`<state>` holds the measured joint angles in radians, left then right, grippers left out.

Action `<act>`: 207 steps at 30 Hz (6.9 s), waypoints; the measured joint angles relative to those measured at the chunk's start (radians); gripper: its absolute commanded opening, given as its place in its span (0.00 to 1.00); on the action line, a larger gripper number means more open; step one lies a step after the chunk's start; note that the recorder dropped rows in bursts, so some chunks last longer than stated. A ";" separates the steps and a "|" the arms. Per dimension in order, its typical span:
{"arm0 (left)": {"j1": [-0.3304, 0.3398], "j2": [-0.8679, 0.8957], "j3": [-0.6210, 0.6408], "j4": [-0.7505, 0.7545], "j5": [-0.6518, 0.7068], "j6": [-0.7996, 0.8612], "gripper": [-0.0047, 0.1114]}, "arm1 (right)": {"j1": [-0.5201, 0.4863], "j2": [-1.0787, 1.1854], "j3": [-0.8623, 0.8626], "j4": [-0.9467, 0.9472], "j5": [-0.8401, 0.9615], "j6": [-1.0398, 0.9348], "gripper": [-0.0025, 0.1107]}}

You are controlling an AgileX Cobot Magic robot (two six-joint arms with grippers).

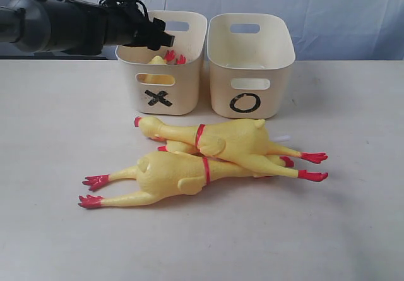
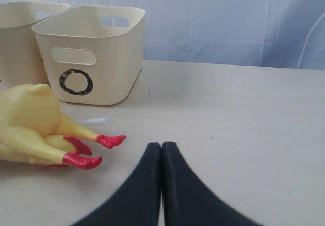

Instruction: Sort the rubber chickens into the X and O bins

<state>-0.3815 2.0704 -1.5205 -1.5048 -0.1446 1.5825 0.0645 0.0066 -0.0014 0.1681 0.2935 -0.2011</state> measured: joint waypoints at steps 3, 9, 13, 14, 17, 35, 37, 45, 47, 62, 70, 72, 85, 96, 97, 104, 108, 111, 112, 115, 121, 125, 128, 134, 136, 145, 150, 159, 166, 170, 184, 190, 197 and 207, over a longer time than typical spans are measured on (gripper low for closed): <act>0.000 0.000 0.000 0.000 0.000 0.000 0.66 | 0.000 0.000 0.000 0.000 0.000 0.000 0.01; 0.000 -0.005 0.000 0.008 -0.002 0.000 0.66 | 0.000 0.000 0.000 0.002 0.000 0.000 0.01; 0.000 -0.047 0.000 0.009 -0.002 0.000 0.66 | 0.000 0.000 0.000 0.015 0.000 0.000 0.01; 0.000 -0.059 0.000 0.009 -0.002 0.002 0.66 | 0.000 0.000 0.000 0.015 0.000 0.000 0.01; 0.000 -0.107 0.010 0.009 -0.004 0.024 0.66 | 0.000 0.000 0.000 0.019 0.000 0.000 0.01; 0.000 -0.438 0.317 -0.038 -0.008 0.079 0.66 | 0.000 0.000 0.000 0.021 0.000 0.000 0.01; 0.000 -0.489 0.364 -0.069 -0.022 0.079 0.66 | 0.000 0.000 0.000 0.021 0.000 0.000 0.01; 0.000 -0.674 0.552 -0.133 -0.055 0.079 0.66 | 0.000 0.000 0.000 0.021 0.000 0.000 0.01; 0.000 -0.720 0.594 -0.169 -0.057 0.079 0.66 | 0.000 0.000 0.000 0.021 0.000 0.000 0.01; 0.000 -0.987 0.841 -0.229 -0.126 0.102 0.61 | 0.000 0.000 0.000 0.023 -0.014 0.002 0.01; 0.000 -1.158 0.939 -0.229 -0.124 0.102 0.61 | 0.000 0.000 0.000 0.255 -0.134 0.002 0.01; 0.000 -1.209 0.961 -0.229 -0.120 0.100 0.61 | 0.000 0.000 0.000 0.284 -0.148 0.002 0.01; 0.000 -1.540 1.092 -0.233 -0.081 0.098 0.61 | 0.000 0.000 0.000 0.647 -0.332 0.002 0.01; 0.000 -1.648 1.115 -0.235 -0.081 0.071 0.61 | 0.000 -0.002 -0.115 0.662 -0.218 0.000 0.01; 0.000 -1.651 1.115 -0.235 -0.081 0.071 0.61 | 0.000 -0.002 -0.135 0.650 -0.197 0.000 0.01; 0.000 -1.653 1.115 -0.235 -0.082 0.070 0.61 | 0.000 0.105 -0.303 0.628 -0.030 -0.154 0.01; 0.000 -1.653 1.115 -0.235 -0.082 0.070 0.61 | 0.000 0.223 -0.397 0.624 0.071 -0.318 0.01; 0.000 -1.653 1.115 -0.235 -0.082 0.070 0.61 | 0.000 0.367 -0.490 0.624 0.199 -0.438 0.01; 0.000 -1.653 1.115 -0.235 -0.082 0.070 0.61 | 0.000 0.398 -0.513 0.624 0.228 -0.455 0.01; 0.000 -1.653 1.115 -0.235 -0.082 0.070 0.61 | 0.000 0.570 -0.609 0.624 0.331 -0.537 0.01; 0.000 -1.653 1.115 -0.235 -0.082 0.064 0.61 | 0.000 0.882 -0.795 0.653 0.531 -0.633 0.01; 0.000 -1.653 1.115 -0.235 -0.082 0.058 0.61 | 0.000 1.027 -0.892 0.694 0.565 -0.690 0.01; 0.000 -1.653 1.115 -0.235 -0.082 0.056 0.61 | 0.000 1.120 -0.964 0.720 0.565 -0.727 0.01; 0.000 -1.653 1.115 -0.235 -0.084 0.056 0.61 | 0.063 1.248 -1.079 0.651 0.563 -0.737 0.01; 0.000 -1.653 1.115 -0.235 -0.084 0.056 0.61 | 0.111 1.290 -1.123 0.577 0.565 -0.742 0.01; 0.000 -1.653 1.115 -0.235 -0.084 0.056 0.61 | 0.315 1.435 -1.251 0.257 0.560 -0.645 0.01; 0.000 -1.653 1.115 -0.235 -0.084 0.056 0.61 | 0.407 1.508 -1.311 0.083 0.553 -0.456 0.01; 0.000 -1.653 1.115 -0.235 -0.084 0.054 0.61 | 0.507 1.649 -1.451 -0.001 0.602 -0.200 0.01; 0.000 -1.653 1.115 -0.235 -0.084 0.054 0.61 | 0.560 1.779 -1.583 -0.023 0.690 -0.186 0.02; 0.000 -1.653 1.115 -0.235 -0.084 0.054 0.61 | 0.584 1.851 -1.647 -0.042 0.692 -0.186 0.12; 0.000 -1.653 1.115 -0.235 -0.084 0.054 0.61 | 0.689 2.019 -1.764 -0.131 0.664 -0.180 0.53; 0.000 -1.653 1.115 -0.235 -0.084 0.054 0.61 | 0.779 2.064 -1.764 -0.399 0.661 -0.015 0.53; 0.000 -1.653 1.115 -0.235 -0.084 0.054 0.61 | 0.843 2.110 -1.764 -0.536 0.665 0.087 0.53; 0.000 -1.653 1.115 -0.235 -0.084 0.054 0.61 | 0.845 2.167 -1.771 -0.563 0.645 0.129 0.53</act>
<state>-0.3815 0.4176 -0.4058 -1.7402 -0.2285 1.6361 0.9093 2.1735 -1.7720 -0.3950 0.9380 -0.0721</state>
